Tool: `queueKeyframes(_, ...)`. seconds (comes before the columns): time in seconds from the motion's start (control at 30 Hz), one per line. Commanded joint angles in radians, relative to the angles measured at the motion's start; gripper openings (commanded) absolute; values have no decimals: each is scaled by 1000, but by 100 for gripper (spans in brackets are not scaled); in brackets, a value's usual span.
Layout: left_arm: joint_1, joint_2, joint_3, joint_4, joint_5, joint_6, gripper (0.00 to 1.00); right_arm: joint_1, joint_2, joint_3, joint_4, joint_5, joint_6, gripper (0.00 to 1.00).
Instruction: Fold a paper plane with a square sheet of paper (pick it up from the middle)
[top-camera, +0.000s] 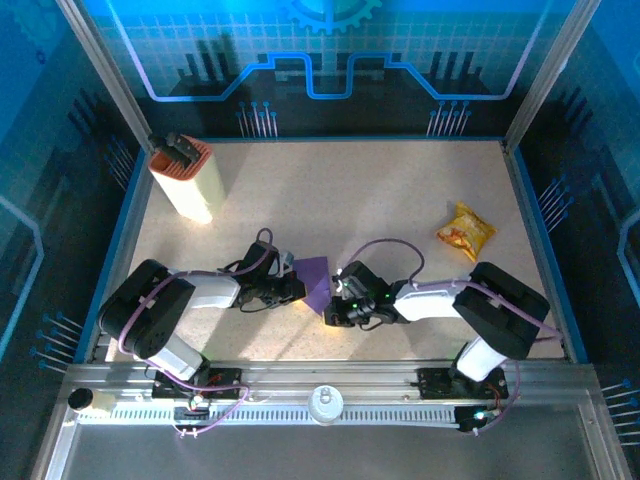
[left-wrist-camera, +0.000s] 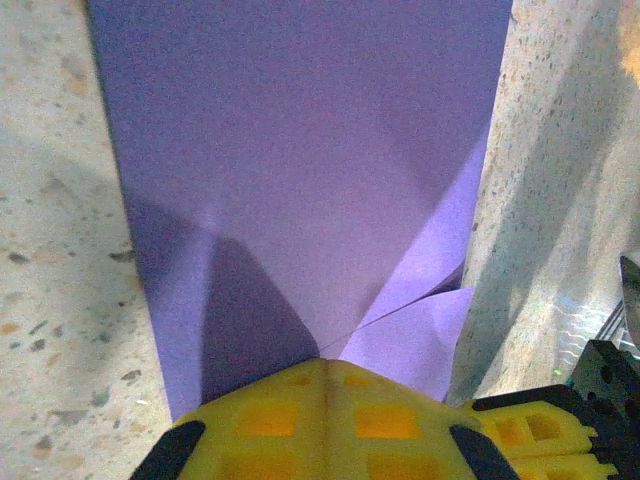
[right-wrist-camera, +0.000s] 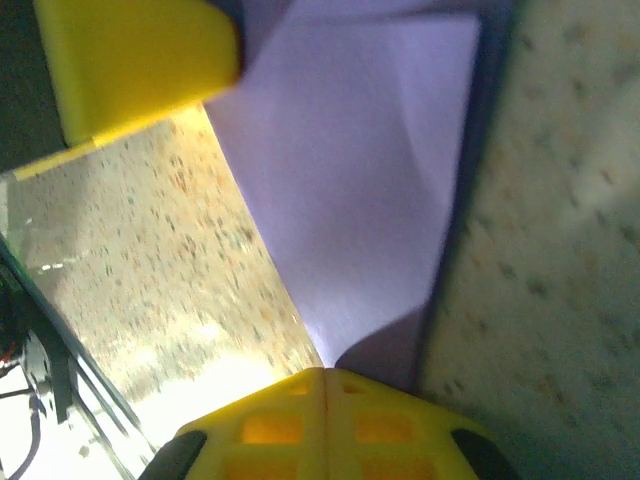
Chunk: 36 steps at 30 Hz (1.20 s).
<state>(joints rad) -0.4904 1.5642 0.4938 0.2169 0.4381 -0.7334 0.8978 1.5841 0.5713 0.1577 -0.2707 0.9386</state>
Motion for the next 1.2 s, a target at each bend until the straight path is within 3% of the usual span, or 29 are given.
queueKeyframes(0.0,-5,14,-36,-118,-78,2,0,16,-47,-55,-101,-8,-2,8)
queueKeyframes(0.3,-4,11,-28,-114,-64,-10,0,-6,-146,50,-212,44,-58,9)
queueKeyframes(0.57,-5,9,-14,-117,-63,-10,0,-26,60,197,-157,-22,-67,11)
queueKeyframes(0.8,-5,-20,19,-133,-52,18,0,-25,90,80,-145,14,-35,8)
queueKeyframes(1.03,-8,-184,53,-172,-1,64,8,-23,82,18,-103,30,3,6)
queueKeyframes(1.17,-36,-236,47,-181,60,65,5,-23,97,33,-102,27,4,5)
